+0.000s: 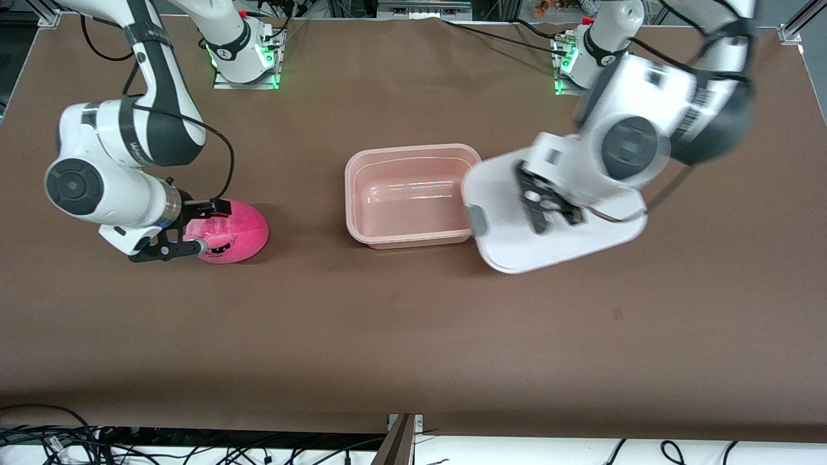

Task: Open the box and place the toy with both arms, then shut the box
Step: 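Lift the lid with the left gripper while the right gripper reaches the toy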

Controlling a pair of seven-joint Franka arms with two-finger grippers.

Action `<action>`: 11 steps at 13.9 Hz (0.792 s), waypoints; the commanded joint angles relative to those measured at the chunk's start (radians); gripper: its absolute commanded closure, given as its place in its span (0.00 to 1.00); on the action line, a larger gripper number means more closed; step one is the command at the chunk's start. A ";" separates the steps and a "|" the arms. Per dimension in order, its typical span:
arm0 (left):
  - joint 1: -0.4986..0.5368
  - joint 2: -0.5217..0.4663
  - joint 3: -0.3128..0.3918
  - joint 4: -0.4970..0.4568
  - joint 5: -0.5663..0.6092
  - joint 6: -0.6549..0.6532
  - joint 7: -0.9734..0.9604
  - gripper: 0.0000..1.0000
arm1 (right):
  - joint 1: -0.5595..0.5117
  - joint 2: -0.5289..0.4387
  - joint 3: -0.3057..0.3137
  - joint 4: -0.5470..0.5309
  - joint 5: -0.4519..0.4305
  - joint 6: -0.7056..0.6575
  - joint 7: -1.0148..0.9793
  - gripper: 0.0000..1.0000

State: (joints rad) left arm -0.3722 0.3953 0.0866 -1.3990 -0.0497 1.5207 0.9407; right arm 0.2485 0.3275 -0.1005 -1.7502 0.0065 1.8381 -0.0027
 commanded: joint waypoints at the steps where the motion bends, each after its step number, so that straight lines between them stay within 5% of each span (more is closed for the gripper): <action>1: 0.151 -0.012 -0.021 0.006 0.052 -0.020 0.099 1.00 | -0.001 -0.054 -0.005 -0.120 -0.003 0.084 -0.026 0.00; 5: 0.260 0.000 -0.019 0.015 0.131 -0.019 0.239 1.00 | -0.031 -0.047 -0.024 -0.224 0.009 0.254 -0.109 0.01; 8: 0.299 0.000 -0.021 0.015 0.123 -0.020 0.280 1.00 | -0.034 -0.036 -0.024 -0.262 0.030 0.315 -0.117 0.20; 9: 0.299 0.000 -0.019 0.015 0.123 -0.020 0.291 1.00 | -0.038 -0.031 -0.025 -0.268 0.030 0.331 -0.118 0.30; 11: 0.299 0.000 -0.021 0.015 0.122 -0.020 0.299 1.00 | -0.038 -0.031 -0.025 -0.269 0.030 0.329 -0.160 0.75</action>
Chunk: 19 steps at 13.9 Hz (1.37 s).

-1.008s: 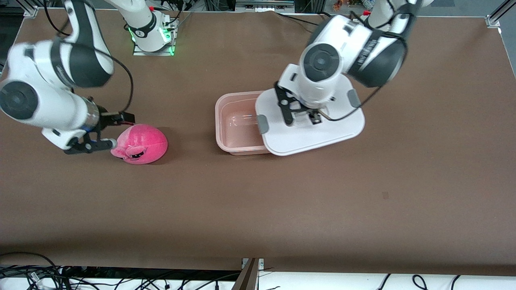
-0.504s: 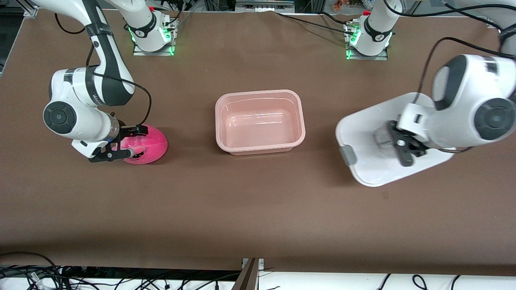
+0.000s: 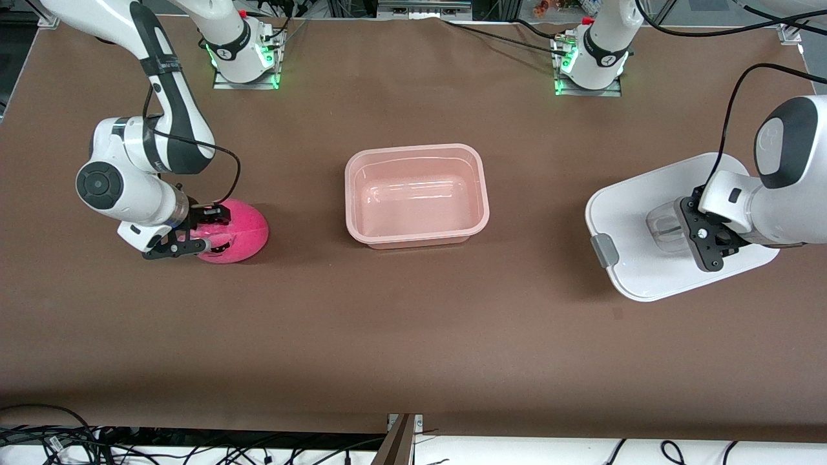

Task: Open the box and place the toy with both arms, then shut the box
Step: 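Grasp the pink plush toy from above with the right gripper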

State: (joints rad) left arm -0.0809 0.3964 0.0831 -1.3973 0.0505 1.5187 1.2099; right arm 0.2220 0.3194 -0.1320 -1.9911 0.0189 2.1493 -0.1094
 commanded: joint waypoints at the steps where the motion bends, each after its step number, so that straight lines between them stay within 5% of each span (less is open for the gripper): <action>1: 0.007 -0.001 -0.017 0.015 0.022 -0.018 0.030 1.00 | -0.012 -0.026 0.006 -0.025 0.018 0.012 -0.056 0.93; 2: 0.006 -0.001 -0.017 0.015 0.020 -0.018 0.028 1.00 | -0.012 -0.028 0.006 -0.021 0.018 0.008 -0.062 1.00; 6: 0.006 -0.001 -0.017 0.018 0.020 -0.018 0.028 1.00 | -0.010 -0.040 0.012 0.020 0.015 -0.046 -0.092 1.00; 11: 0.010 -0.001 -0.016 0.018 0.020 -0.018 0.030 1.00 | 0.014 -0.039 0.037 0.220 0.007 -0.265 -0.107 1.00; 14: 0.010 -0.001 -0.017 0.018 0.019 -0.018 0.030 1.00 | 0.043 -0.034 0.094 0.362 0.006 -0.374 -0.249 1.00; 19: 0.009 -0.001 -0.017 0.018 0.019 -0.018 0.028 1.00 | 0.196 -0.026 0.095 0.512 0.009 -0.503 -0.516 1.00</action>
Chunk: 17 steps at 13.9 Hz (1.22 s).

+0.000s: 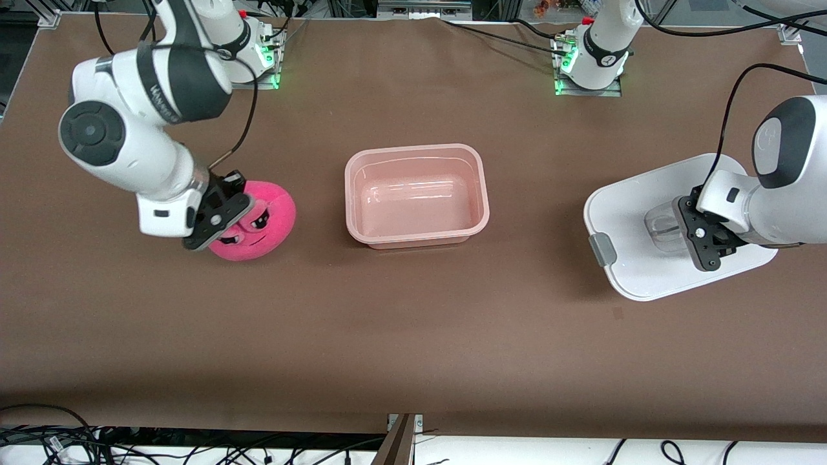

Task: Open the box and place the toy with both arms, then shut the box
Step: 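Carry the pink toy into the pink tub with the right gripper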

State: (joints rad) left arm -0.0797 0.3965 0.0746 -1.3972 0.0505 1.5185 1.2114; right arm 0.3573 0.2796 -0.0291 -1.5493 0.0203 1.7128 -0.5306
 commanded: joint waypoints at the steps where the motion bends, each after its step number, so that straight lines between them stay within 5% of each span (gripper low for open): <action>1: 0.008 -0.001 -0.009 0.018 0.019 -0.018 0.028 1.00 | 0.104 0.015 -0.008 0.096 0.007 -0.082 -0.135 1.00; 8: 0.009 -0.001 -0.009 0.018 0.019 -0.018 0.028 1.00 | 0.434 0.102 -0.009 0.198 -0.062 -0.090 -0.174 1.00; 17: 0.008 -0.001 -0.009 0.018 0.017 -0.018 0.028 1.00 | 0.485 0.223 -0.009 0.235 -0.097 -0.049 -0.178 1.00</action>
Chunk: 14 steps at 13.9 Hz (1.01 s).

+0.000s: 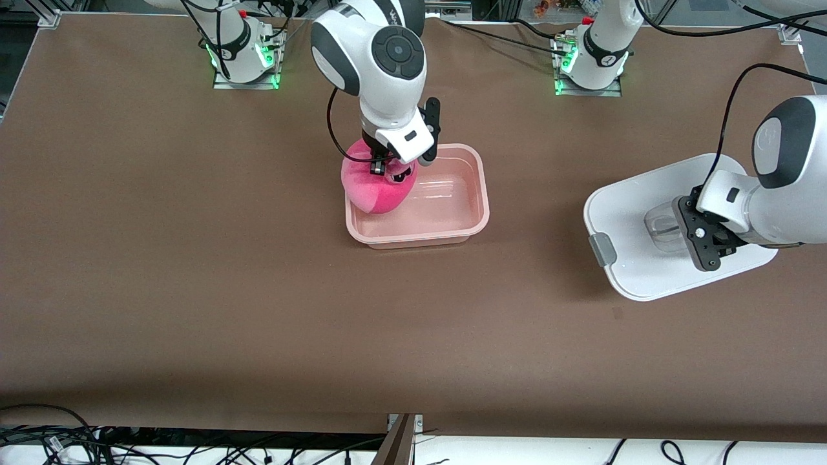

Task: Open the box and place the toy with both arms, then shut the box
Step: 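Carry the pink toy into the pink tub with the right gripper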

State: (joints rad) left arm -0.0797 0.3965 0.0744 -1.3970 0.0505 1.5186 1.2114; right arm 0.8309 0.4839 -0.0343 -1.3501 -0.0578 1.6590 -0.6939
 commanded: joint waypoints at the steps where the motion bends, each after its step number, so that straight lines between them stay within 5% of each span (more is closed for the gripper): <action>1: 0.008 0.001 -0.008 0.018 0.017 -0.018 0.028 1.00 | 0.011 0.028 -0.004 0.036 -0.019 0.019 -0.016 1.00; 14: 0.008 0.001 -0.010 0.018 0.019 -0.018 0.028 1.00 | 0.014 0.243 -0.009 0.069 -0.063 0.126 -0.006 0.99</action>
State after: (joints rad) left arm -0.0797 0.3965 0.0737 -1.3971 0.0505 1.5185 1.2115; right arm 0.8390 0.6846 -0.0349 -1.3140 -0.0999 1.7779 -0.6941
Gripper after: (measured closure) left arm 0.930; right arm 0.921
